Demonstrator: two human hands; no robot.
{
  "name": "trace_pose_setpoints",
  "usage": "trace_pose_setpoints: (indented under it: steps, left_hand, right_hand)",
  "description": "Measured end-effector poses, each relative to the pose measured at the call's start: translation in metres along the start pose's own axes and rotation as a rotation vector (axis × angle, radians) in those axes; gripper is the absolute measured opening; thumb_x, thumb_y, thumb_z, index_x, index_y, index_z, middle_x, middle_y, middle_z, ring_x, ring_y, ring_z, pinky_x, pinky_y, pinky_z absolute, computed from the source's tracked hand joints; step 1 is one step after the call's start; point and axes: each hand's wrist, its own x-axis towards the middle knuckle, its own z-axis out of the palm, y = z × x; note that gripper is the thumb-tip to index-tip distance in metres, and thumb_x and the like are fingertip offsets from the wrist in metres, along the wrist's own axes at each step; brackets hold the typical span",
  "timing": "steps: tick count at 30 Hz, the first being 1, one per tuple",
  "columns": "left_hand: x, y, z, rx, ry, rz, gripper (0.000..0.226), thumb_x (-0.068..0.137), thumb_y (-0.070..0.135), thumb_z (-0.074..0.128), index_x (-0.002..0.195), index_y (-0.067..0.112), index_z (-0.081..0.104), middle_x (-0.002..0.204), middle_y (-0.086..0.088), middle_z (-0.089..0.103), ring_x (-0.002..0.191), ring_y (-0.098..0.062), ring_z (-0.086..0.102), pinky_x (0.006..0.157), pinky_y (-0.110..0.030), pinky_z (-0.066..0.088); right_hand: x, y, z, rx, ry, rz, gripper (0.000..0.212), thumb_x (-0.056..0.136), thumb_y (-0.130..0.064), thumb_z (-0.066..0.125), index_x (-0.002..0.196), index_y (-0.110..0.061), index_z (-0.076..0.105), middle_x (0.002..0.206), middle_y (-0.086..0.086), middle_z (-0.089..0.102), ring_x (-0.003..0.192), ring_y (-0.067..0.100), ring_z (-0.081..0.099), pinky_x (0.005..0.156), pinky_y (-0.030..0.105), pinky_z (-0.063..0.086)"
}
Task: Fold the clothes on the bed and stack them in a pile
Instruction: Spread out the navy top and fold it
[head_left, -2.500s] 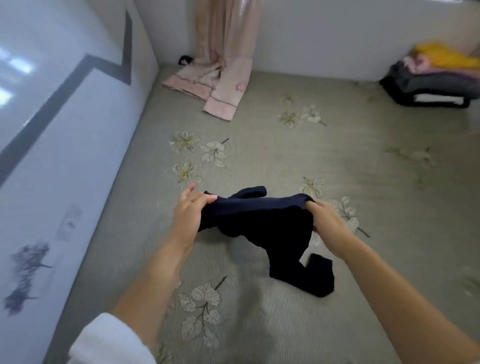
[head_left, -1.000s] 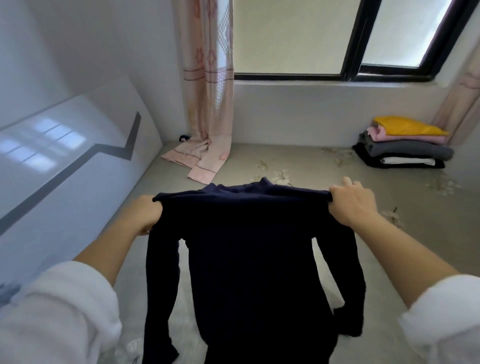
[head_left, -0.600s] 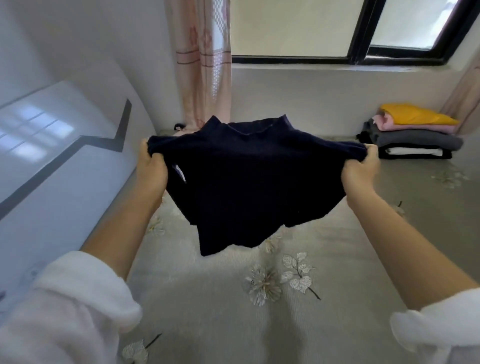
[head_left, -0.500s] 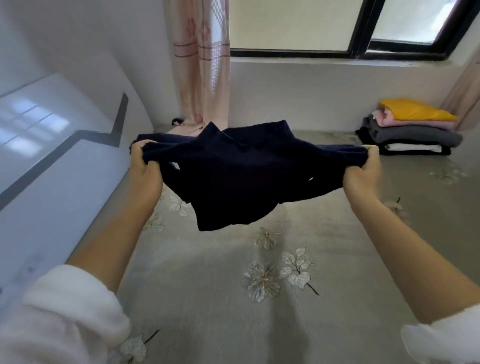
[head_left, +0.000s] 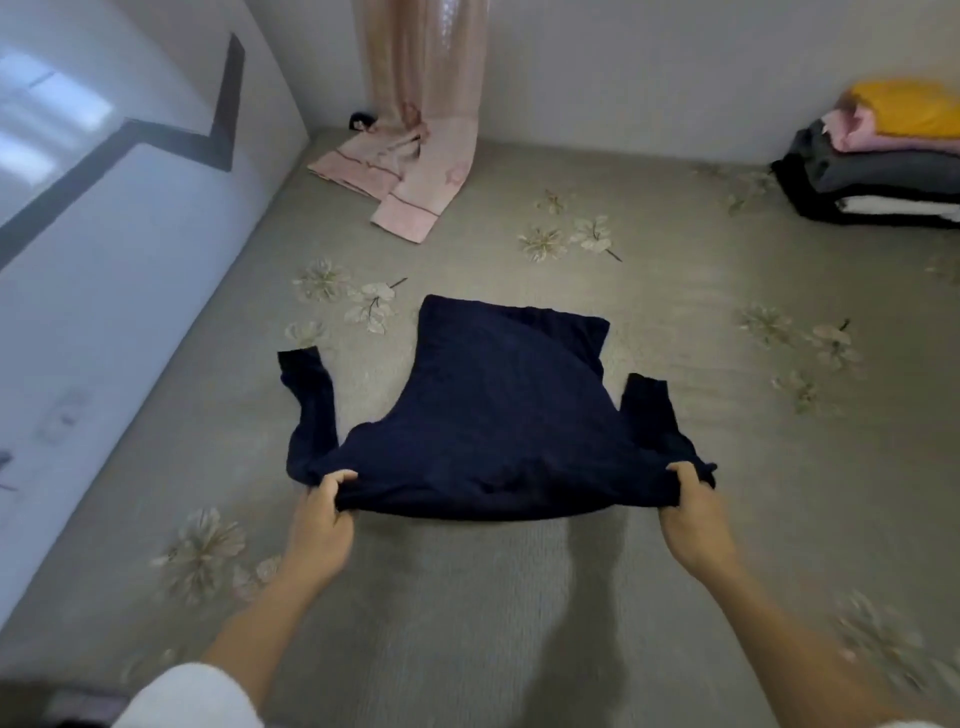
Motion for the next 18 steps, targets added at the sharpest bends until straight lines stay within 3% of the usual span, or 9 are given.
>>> trace_pose_setpoints:
  steps: [4, 8, 10, 12, 15, 18]
  left_hand:
    - [-0.03, -0.044, 0.043, 0.155, -0.169, -0.137, 0.054, 0.089, -0.006, 0.044, 0.14, 0.013, 0.039, 0.142, -0.015, 0.041, 0.129, -0.033, 0.036, 0.109, -0.043, 0.031]
    - [-0.053, -0.084, 0.078, 0.241, -0.349, -0.326, 0.055, 0.093, 0.005, 0.045, 0.146, 0.012, 0.029, 0.149, -0.014, 0.033, 0.134, -0.031, 0.031, 0.112, -0.038, 0.027]
    - [-0.06, -0.099, 0.09, 0.179, -0.419, -0.461, 0.054, 0.095, 0.008, 0.046, 0.146, 0.007, 0.028, 0.149, -0.016, 0.031, 0.132, -0.03, 0.036, 0.107, -0.032, 0.031]
    - [-0.065, -0.108, 0.102, 0.219, -0.433, -0.52, 0.054, 0.094, 0.014, 0.048, 0.145, 0.007, 0.03, 0.147, -0.019, 0.029, 0.131, -0.031, 0.035, 0.104, -0.032, 0.032]
    - [-0.071, -0.109, 0.121, 0.371, -0.298, -0.397, 0.051, 0.091, 0.021, 0.053, 0.139, 0.012, 0.037, 0.143, -0.015, 0.028, 0.13, -0.029, 0.027, 0.106, -0.037, 0.031]
    - [-0.071, -0.097, 0.146, 0.38, -0.225, -0.213, 0.054, 0.086, 0.022, 0.059, 0.136, 0.017, 0.04, 0.14, -0.005, 0.037, 0.125, -0.024, 0.031, 0.101, -0.039, 0.034]
  right_hand:
    - [-0.037, 0.044, 0.061, -0.149, -0.247, 0.159, 0.034, 0.094, -0.007, 0.045, 0.128, -0.012, 0.044, 0.101, 0.014, 0.056, 0.09, 0.03, 0.055, 0.07, 0.036, 0.045]
    - [-0.075, 0.081, 0.102, -0.395, -0.414, 0.194, 0.043, 0.099, -0.022, 0.04, 0.142, -0.021, 0.034, 0.132, 0.009, 0.048, 0.121, 0.026, 0.044, 0.098, 0.034, 0.039]
    - [-0.086, 0.095, 0.111, -0.485, -0.49, 0.232, 0.042, 0.099, -0.021, 0.039, 0.141, -0.023, 0.037, 0.136, 0.005, 0.046, 0.124, 0.023, 0.043, 0.099, 0.033, 0.037]
    - [-0.095, 0.102, 0.118, -0.473, -0.545, 0.295, 0.036, 0.096, -0.015, 0.041, 0.13, -0.016, 0.049, 0.125, 0.007, 0.053, 0.111, 0.023, 0.052, 0.089, 0.031, 0.044]
    - [-0.098, 0.093, 0.132, -0.396, -0.493, 0.257, 0.028, 0.093, -0.01, 0.044, 0.12, -0.01, 0.052, 0.113, 0.008, 0.054, 0.098, 0.022, 0.052, 0.078, 0.031, 0.046]
    - [-0.092, 0.072, 0.154, -0.318, -0.402, 0.104, 0.041, 0.091, -0.019, 0.051, 0.132, -0.016, 0.048, 0.122, 0.002, 0.048, 0.113, 0.019, 0.045, 0.085, 0.032, 0.043]
